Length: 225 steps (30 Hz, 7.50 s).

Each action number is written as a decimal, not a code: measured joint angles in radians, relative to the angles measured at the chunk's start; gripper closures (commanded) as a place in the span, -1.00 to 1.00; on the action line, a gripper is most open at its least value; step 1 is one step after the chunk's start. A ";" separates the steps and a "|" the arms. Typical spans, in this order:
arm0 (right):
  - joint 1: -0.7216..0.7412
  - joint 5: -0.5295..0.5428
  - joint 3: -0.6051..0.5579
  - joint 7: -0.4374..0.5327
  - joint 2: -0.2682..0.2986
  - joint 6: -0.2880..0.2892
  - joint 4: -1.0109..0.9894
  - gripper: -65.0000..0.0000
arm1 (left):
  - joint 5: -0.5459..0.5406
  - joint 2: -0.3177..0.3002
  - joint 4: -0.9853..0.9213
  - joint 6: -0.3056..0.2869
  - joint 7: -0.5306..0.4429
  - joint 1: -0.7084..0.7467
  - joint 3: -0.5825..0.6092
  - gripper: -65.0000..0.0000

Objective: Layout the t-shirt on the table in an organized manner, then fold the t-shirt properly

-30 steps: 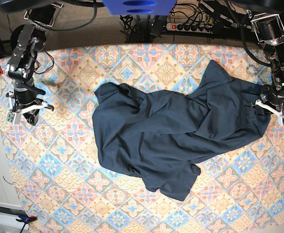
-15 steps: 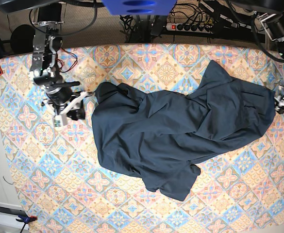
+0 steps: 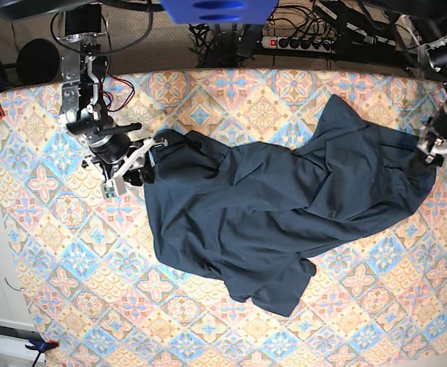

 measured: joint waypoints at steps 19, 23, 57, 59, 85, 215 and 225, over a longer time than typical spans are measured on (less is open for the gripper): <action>0.000 -0.001 0.005 0.001 0.004 0.000 0.002 0.57 | 0.196 0.105 0.041 0.009 -0.014 -0.040 0.244 -0.19; 0.000 0.002 0.005 0.001 0.001 0.000 0.002 0.57 | 0.200 0.100 0.041 0.010 -0.019 -0.035 0.243 -0.13; 0.000 -0.001 0.003 0.004 0.003 0.000 0.001 0.57 | 0.272 -0.060 0.584 -0.082 -0.012 0.565 0.140 1.00; 0.000 0.002 -0.001 0.004 0.001 0.001 0.001 0.57 | 0.274 -0.062 0.584 -0.082 0.019 0.547 0.140 0.95; 0.000 0.001 -0.002 0.007 0.002 0.001 0.001 0.57 | 0.273 0.030 0.154 -0.069 0.193 -0.012 -0.135 -0.43; 0.344 0.002 -0.046 0.000 0.001 0.004 -0.392 0.27 | 0.612 0.095 -0.055 -0.083 0.036 -0.081 -0.103 -0.50; 0.343 0.002 -0.046 -0.001 0.002 0.003 -0.392 0.27 | 0.626 0.135 -0.086 -0.078 0.079 -0.233 -0.024 0.54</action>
